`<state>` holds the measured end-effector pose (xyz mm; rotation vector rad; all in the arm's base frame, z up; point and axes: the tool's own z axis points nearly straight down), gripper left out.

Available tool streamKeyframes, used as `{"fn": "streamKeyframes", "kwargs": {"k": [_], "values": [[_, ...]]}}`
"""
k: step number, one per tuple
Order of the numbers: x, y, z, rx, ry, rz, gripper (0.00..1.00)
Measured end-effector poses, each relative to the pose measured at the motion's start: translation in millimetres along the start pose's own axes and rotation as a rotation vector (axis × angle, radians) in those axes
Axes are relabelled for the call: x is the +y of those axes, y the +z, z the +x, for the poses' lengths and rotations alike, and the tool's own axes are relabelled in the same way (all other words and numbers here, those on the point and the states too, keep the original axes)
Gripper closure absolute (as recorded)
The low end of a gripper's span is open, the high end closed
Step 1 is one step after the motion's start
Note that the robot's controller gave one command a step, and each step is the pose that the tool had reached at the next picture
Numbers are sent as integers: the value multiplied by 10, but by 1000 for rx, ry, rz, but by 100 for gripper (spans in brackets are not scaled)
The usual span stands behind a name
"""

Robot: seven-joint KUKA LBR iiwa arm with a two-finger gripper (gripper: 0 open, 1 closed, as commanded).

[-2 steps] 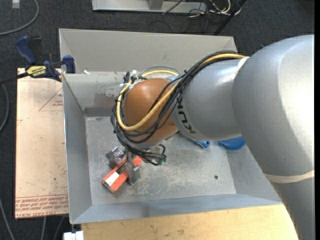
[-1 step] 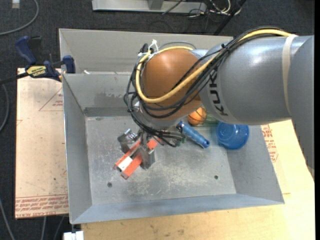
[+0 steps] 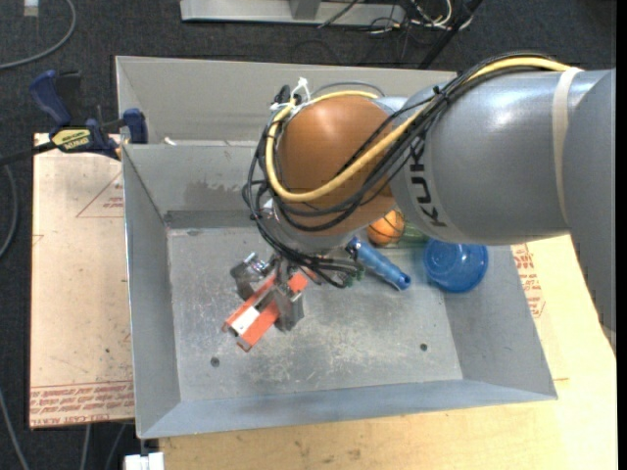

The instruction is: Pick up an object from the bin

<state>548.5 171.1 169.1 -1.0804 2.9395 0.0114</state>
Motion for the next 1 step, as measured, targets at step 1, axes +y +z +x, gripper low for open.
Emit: {"fn": "streamKeyframes", "kwargs": {"k": [1], "values": [[87, -1192, -5, -3, -66, 0, 100]]}}
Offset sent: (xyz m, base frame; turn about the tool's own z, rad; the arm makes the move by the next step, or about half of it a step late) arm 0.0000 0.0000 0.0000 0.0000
